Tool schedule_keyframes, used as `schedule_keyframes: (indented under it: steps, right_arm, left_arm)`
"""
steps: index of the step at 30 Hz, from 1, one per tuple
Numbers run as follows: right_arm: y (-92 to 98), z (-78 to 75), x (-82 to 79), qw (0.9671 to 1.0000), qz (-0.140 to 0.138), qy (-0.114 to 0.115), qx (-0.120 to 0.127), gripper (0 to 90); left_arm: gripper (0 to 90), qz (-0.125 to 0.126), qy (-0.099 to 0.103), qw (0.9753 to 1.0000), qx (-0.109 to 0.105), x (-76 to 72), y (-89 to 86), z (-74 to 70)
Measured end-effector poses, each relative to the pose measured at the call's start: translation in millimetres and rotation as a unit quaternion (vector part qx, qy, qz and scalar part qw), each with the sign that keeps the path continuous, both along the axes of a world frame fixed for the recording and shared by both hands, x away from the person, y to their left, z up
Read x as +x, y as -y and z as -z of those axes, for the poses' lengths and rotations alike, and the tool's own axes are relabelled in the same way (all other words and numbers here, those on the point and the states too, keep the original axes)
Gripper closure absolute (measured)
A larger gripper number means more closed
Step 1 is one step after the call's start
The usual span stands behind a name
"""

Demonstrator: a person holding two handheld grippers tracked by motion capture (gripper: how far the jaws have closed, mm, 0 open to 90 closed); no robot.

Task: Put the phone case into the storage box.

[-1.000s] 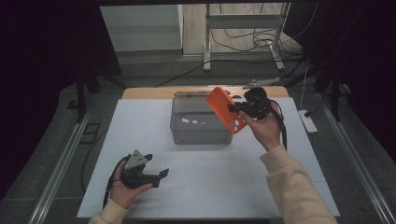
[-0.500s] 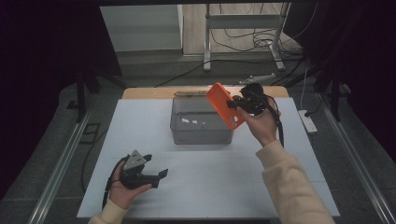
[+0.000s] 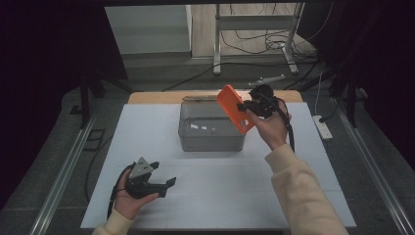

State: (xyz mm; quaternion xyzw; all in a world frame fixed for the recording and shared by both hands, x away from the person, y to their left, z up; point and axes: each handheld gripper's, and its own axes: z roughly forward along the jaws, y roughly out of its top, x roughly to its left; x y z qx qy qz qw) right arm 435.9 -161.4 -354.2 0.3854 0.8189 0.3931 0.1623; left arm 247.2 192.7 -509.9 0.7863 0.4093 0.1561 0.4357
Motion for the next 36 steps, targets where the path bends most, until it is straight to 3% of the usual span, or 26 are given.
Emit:
schedule_keyframes:
  steps: [36]
  right_arm:
    - [-15.7,4.5,32.8,0.9978,0.058,-0.002,-0.031,80.1]
  left_arm:
    - [13.2,0.001,0.003,1.0000,-0.004,-0.6,-1.7,-1.7]
